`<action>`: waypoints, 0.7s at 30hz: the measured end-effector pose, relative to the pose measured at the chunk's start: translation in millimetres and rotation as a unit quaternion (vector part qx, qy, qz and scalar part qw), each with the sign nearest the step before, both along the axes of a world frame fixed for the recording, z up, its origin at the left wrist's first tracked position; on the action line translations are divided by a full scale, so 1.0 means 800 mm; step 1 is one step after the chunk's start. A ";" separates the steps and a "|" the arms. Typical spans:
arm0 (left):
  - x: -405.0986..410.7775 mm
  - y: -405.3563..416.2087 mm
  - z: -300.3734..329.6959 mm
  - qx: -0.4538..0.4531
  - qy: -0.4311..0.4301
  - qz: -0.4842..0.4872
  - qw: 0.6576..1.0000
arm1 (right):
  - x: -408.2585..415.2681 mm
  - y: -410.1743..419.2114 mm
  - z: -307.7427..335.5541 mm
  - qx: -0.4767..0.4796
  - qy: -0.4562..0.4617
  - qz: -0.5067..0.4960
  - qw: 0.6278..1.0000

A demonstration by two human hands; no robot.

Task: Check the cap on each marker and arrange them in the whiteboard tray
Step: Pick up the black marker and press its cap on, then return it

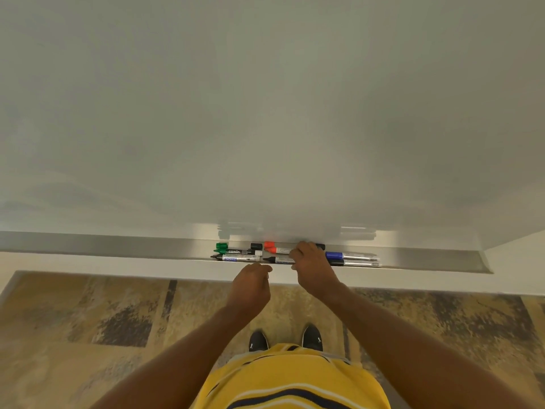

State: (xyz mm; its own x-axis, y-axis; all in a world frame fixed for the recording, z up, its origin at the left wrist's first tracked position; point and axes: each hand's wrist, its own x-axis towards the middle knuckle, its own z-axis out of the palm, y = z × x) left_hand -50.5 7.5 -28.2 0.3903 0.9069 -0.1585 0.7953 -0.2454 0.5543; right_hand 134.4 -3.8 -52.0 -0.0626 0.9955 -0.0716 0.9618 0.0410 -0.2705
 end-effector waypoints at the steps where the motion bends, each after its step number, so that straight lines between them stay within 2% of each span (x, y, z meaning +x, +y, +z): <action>1: 0.001 0.002 0.002 0.005 -0.003 0.006 1.000 | 0.000 -0.001 0.000 0.001 0.013 -0.011 1.000; 6: 0.016 0.024 0.013 0.053 -0.019 -0.011 0.998 | 0.016 -0.021 0.013 0.056 0.096 -0.102 0.988; 12: 0.069 0.057 0.019 0.096 0.005 -0.089 0.991 | 0.069 -0.068 0.038 0.096 0.183 -0.294 0.933; 14: 0.090 0.062 0.022 0.089 0.036 -0.126 0.987 | 0.083 -0.081 0.042 0.095 0.202 -0.331 0.917; 18: 0.125 0.068 0.026 0.080 0.159 -0.226 0.958 | 0.099 -0.094 0.045 0.103 0.209 -0.344 0.909; 21: 0.148 0.068 0.025 0.096 0.201 -0.264 0.938 | 0.106 -0.098 0.046 0.113 0.214 -0.342 0.908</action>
State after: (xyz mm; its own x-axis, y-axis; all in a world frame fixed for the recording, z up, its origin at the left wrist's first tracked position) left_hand 67.7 61.8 -8.1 0.7370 0.6309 -0.2426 0.6702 -0.7287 0.1410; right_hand 219.0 -82.1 -14.8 0.6027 0.7976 0.0248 0.5917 -0.4258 -0.6845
